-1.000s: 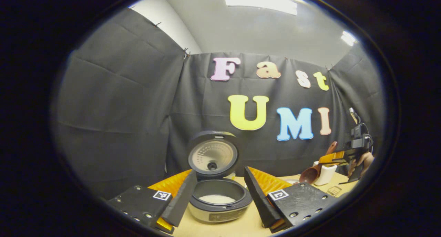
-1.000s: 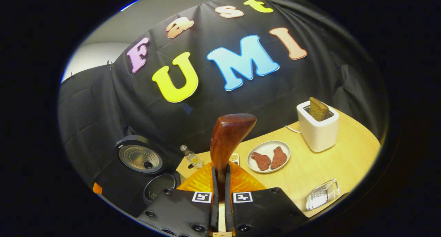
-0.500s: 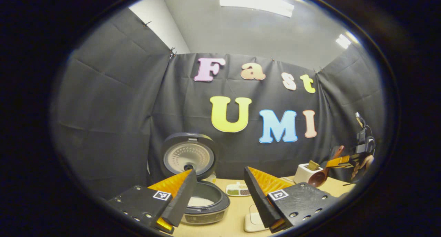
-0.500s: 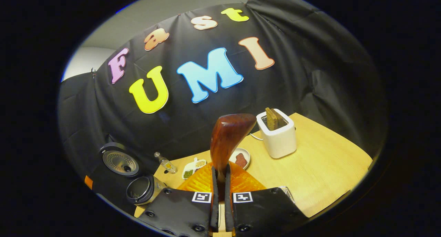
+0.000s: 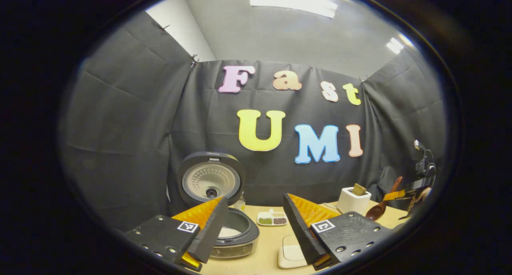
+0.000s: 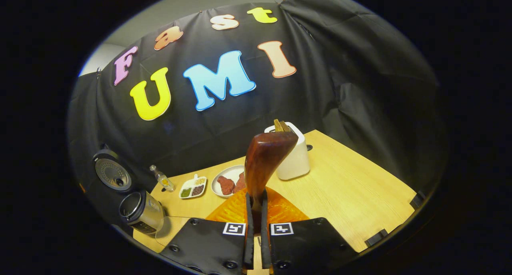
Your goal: Close the left gripper, press the button to open the rice cooker; take a wooden spoon from the chopstick holder with the right hand, scoop a spoonful of rice and pour it into the rice cooker, then put the wooden spoon back into the chopstick holder.
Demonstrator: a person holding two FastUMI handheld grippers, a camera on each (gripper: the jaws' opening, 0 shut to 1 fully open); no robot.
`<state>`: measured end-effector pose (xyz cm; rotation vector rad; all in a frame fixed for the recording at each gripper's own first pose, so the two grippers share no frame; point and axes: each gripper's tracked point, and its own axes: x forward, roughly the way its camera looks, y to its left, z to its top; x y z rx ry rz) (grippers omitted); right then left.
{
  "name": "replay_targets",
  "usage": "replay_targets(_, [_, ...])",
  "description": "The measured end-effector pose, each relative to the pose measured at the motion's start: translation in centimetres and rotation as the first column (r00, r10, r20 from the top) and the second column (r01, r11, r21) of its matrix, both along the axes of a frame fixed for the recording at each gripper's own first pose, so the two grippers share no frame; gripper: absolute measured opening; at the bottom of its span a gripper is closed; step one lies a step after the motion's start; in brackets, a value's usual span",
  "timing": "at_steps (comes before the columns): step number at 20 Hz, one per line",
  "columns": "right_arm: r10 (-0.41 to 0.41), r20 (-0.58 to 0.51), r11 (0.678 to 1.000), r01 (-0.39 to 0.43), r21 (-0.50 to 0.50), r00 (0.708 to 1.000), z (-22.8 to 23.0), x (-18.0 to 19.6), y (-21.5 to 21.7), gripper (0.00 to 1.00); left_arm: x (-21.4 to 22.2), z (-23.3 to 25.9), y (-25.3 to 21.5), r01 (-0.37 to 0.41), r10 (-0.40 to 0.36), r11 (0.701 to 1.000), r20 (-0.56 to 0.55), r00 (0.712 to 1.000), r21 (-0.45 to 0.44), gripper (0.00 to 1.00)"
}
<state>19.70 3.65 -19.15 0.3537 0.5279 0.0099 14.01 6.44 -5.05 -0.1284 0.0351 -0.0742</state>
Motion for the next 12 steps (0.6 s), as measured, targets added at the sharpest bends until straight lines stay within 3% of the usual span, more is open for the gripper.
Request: replay_targets(12, [0.037,-0.119,0.999,-0.04,-0.023,0.992,-7.1,-2.0,1.1,0.1,-1.3,0.0,0.3,-0.014,0.015,1.0,-0.015,1.0,0.028,0.85])
